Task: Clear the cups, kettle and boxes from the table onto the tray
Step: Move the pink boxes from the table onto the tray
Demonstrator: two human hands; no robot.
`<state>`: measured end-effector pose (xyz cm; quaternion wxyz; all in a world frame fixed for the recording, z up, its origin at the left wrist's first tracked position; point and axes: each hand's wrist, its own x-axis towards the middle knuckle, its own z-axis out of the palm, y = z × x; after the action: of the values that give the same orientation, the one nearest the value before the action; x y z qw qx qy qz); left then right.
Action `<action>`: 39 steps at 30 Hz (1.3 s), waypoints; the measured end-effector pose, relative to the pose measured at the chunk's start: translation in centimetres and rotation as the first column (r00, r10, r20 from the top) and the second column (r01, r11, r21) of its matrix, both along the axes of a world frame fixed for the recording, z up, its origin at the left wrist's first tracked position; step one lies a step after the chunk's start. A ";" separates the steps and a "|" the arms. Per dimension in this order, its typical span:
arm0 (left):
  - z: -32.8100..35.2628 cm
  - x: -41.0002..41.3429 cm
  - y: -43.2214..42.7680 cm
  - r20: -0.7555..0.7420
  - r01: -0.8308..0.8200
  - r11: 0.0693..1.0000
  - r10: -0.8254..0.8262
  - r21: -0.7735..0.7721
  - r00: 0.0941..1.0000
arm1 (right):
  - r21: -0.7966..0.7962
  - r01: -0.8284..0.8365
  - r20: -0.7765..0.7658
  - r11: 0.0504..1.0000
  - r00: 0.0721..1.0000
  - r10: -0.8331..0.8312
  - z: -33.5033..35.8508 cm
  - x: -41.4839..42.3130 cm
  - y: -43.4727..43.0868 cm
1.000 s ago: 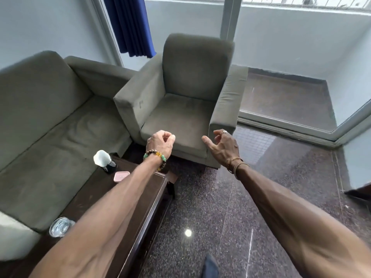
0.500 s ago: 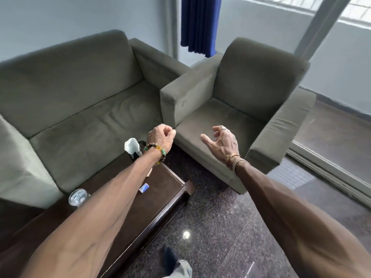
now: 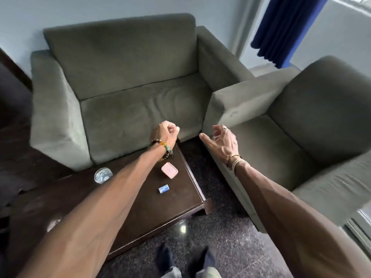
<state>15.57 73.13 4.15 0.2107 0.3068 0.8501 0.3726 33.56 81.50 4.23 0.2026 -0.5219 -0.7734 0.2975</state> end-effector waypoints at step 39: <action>-35.5 -1.8 -0.6 0.425 -0.558 0.775 0.630 -0.295 0.650 | -0.459 -0.481 0.232 0.747 0.747 0.623 -32.5 -13.6 5.1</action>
<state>13.79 72.58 -31.32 0.3104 -0.1121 0.8417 0.4275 19.92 86.64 -28.23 -0.1489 -0.3389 -0.8473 0.3808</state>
